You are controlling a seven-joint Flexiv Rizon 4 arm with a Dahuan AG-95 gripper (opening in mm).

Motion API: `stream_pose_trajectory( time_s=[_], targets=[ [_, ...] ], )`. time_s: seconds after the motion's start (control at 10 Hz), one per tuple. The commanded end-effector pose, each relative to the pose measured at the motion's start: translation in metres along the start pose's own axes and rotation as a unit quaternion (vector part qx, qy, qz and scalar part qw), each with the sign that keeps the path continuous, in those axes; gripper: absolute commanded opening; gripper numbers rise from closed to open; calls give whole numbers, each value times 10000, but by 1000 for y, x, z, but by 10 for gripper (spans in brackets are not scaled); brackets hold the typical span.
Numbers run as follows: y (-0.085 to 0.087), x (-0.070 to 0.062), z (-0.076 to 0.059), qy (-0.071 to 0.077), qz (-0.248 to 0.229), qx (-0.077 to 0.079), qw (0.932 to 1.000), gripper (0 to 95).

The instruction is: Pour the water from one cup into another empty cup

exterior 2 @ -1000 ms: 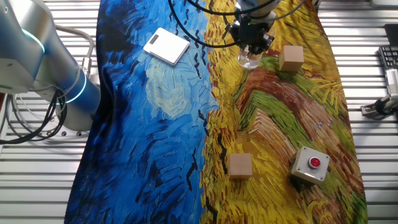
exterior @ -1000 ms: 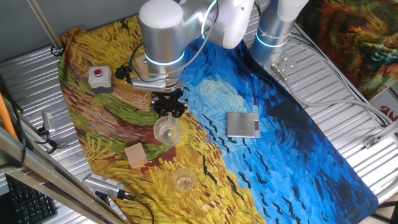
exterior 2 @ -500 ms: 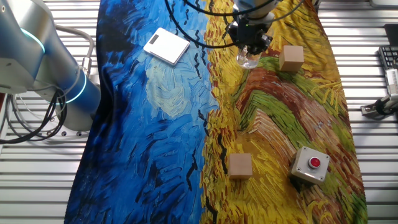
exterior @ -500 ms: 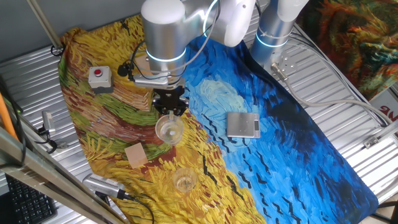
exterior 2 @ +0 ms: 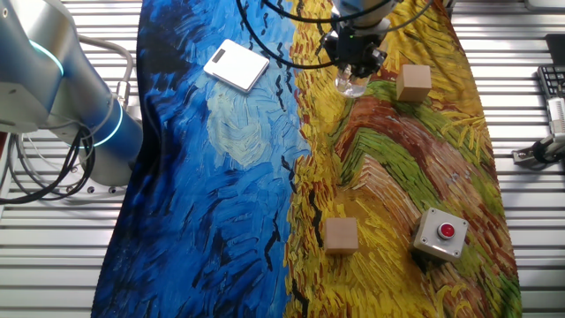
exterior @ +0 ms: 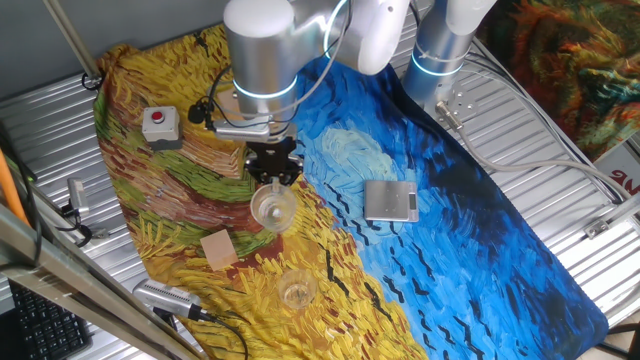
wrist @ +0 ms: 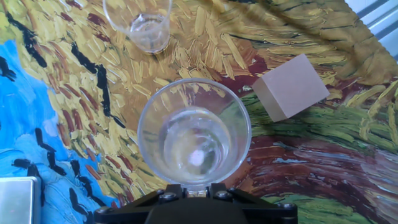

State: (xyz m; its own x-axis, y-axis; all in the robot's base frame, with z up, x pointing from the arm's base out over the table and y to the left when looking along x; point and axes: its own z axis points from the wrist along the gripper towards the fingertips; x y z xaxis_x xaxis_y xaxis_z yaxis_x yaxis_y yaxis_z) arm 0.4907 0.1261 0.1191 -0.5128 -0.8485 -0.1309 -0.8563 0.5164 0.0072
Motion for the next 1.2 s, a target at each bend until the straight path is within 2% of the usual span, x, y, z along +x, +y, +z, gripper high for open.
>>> stream_pose_trajectory(
  time_s=[0.1,0.6,0.8,0.9,1.0,1.2],
  targets=[
    [5,4,1,8,58,36,10000,0],
    [18,13,-9,72,104,59,9999,0],
    [26,14,-6,71,24,51,10000,0],
    [30,12,-5,49,22,59,10000,0],
    [36,5,-6,104,47,96,9999,0],
    [40,-3,-10,112,74,73,9999,0]
  ],
)
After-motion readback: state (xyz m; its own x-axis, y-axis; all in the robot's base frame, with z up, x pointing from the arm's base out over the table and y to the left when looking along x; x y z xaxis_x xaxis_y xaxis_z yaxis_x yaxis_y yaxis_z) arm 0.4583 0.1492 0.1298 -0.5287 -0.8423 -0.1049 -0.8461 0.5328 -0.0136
